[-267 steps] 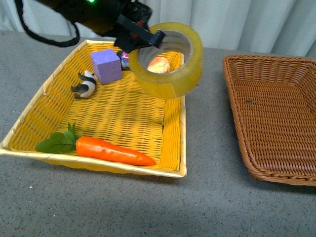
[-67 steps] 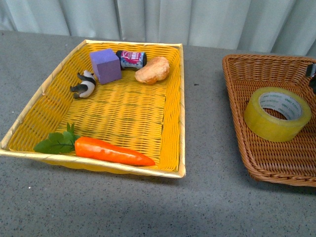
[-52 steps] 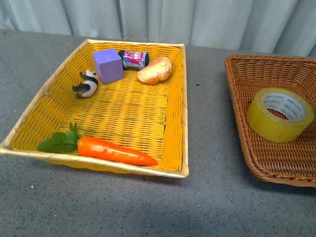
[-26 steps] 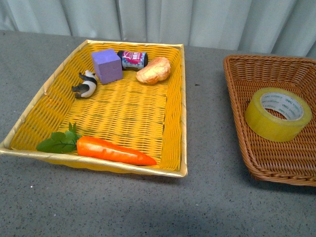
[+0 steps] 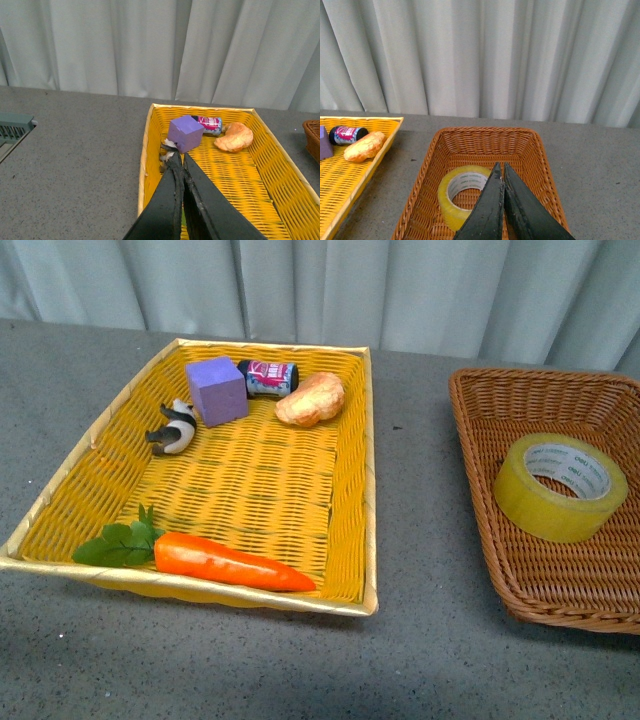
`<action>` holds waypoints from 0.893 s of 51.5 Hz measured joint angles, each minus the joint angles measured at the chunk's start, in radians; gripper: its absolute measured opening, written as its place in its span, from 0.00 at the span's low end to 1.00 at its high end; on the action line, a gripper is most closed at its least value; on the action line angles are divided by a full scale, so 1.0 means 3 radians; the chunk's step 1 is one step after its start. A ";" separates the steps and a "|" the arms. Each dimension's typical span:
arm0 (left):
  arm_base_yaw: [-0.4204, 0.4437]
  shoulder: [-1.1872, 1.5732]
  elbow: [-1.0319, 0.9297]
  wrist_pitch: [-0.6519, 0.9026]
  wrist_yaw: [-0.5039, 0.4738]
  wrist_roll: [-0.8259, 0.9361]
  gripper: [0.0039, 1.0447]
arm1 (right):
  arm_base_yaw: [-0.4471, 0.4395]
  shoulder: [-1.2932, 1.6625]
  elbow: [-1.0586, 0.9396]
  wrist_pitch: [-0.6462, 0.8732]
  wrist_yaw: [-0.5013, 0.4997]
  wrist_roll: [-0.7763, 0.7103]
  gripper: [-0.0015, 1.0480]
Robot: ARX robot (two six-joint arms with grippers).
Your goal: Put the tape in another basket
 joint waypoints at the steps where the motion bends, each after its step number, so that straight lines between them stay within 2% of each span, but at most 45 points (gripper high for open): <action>1: 0.0000 -0.0052 -0.0008 -0.0043 0.0000 0.0000 0.04 | 0.0000 -0.0048 -0.0006 -0.0045 0.0000 0.0000 0.01; 23: 0.0000 -0.1217 -0.0067 -0.1076 0.0004 0.0000 0.04 | 0.0000 -0.1139 -0.0055 -0.1029 -0.0003 0.0000 0.01; 46: 0.0000 -0.1930 -0.0067 -0.1760 0.0004 0.0000 0.04 | 0.0000 -0.1774 -0.0056 -0.1647 -0.0003 0.0000 0.01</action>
